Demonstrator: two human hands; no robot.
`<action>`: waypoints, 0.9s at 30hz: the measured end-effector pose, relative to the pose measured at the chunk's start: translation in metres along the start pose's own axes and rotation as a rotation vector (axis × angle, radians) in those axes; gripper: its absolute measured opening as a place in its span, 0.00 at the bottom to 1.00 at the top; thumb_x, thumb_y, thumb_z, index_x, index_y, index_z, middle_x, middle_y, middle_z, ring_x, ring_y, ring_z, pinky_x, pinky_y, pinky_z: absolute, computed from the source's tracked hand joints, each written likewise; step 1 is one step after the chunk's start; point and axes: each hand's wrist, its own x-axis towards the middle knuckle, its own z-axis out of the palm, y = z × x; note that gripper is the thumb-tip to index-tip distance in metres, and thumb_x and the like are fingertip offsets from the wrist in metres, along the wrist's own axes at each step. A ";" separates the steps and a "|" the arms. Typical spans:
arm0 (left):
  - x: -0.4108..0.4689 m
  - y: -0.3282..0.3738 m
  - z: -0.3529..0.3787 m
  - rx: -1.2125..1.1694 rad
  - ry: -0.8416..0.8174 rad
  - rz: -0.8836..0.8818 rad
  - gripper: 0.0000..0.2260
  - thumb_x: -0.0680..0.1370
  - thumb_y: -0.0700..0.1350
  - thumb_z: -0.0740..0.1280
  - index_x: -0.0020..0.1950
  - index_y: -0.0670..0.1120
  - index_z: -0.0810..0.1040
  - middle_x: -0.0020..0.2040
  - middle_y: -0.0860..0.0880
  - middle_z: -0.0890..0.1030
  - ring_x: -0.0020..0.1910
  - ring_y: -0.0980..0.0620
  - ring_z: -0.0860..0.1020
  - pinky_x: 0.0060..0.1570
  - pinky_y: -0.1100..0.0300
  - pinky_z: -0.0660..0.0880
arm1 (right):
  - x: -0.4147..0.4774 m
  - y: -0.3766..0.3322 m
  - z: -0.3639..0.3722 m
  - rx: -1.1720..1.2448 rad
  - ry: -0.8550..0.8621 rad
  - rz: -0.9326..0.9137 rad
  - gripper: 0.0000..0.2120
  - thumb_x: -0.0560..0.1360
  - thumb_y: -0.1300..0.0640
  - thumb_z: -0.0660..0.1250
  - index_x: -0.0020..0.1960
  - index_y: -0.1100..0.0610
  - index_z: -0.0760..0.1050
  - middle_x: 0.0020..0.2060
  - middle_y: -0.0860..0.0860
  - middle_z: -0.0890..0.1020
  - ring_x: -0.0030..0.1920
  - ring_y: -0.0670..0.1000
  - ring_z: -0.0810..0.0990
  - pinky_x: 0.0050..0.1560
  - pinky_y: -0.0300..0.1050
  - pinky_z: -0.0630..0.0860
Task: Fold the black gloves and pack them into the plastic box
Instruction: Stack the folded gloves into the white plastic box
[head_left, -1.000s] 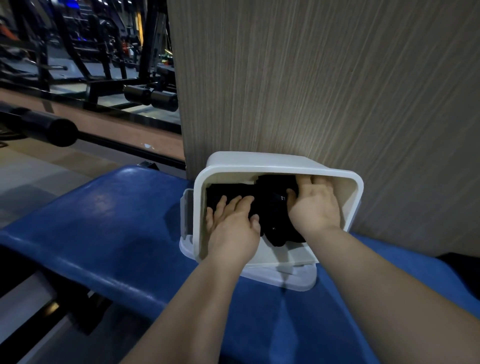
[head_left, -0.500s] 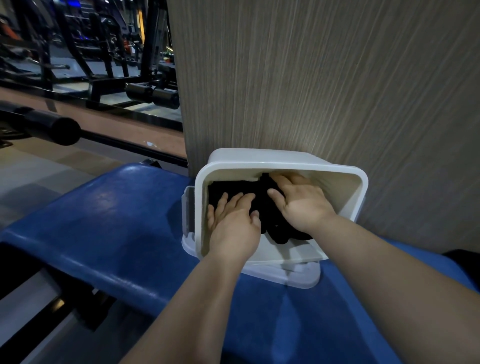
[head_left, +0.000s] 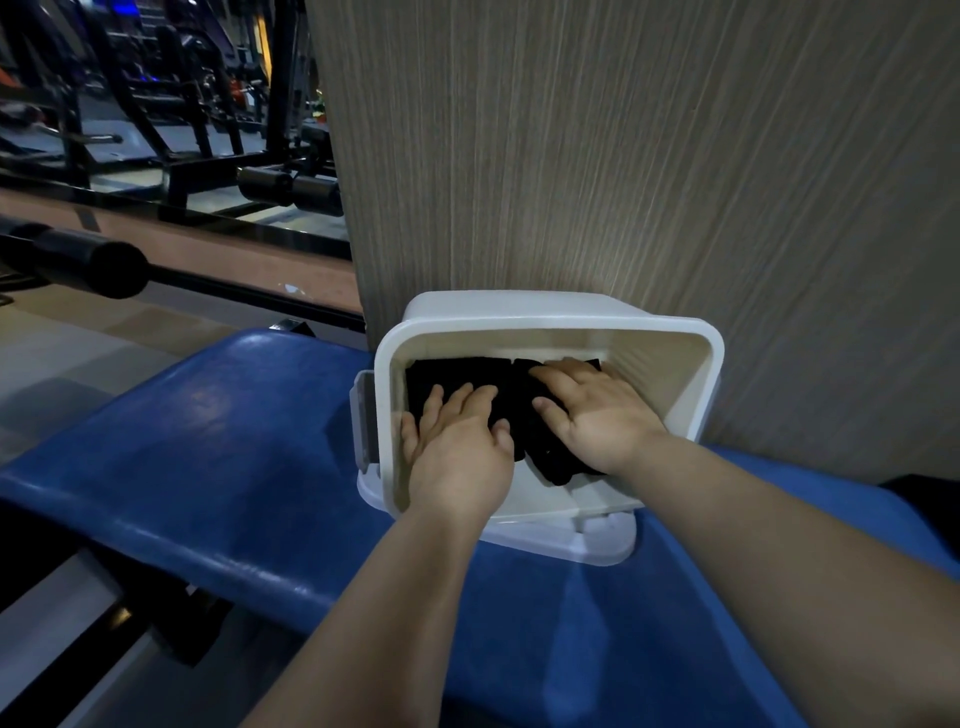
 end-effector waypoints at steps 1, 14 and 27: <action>0.000 0.000 0.000 0.004 0.001 0.000 0.21 0.82 0.51 0.53 0.76 0.58 0.58 0.78 0.58 0.57 0.77 0.55 0.44 0.75 0.49 0.38 | 0.000 0.000 0.001 0.000 0.002 0.002 0.24 0.81 0.43 0.51 0.76 0.47 0.59 0.75 0.48 0.63 0.75 0.50 0.57 0.73 0.48 0.56; -0.003 0.007 -0.003 0.021 0.033 0.027 0.23 0.81 0.53 0.56 0.76 0.57 0.57 0.78 0.56 0.57 0.77 0.53 0.44 0.75 0.45 0.39 | -0.002 -0.006 -0.011 0.034 0.053 0.050 0.24 0.81 0.41 0.51 0.75 0.46 0.58 0.75 0.47 0.61 0.75 0.51 0.56 0.74 0.51 0.55; -0.029 0.026 -0.008 0.063 0.172 0.136 0.24 0.78 0.54 0.61 0.74 0.56 0.62 0.76 0.57 0.61 0.77 0.52 0.49 0.74 0.45 0.42 | -0.062 -0.003 -0.029 0.120 0.247 0.023 0.22 0.80 0.46 0.57 0.71 0.53 0.67 0.71 0.50 0.69 0.73 0.51 0.62 0.72 0.47 0.61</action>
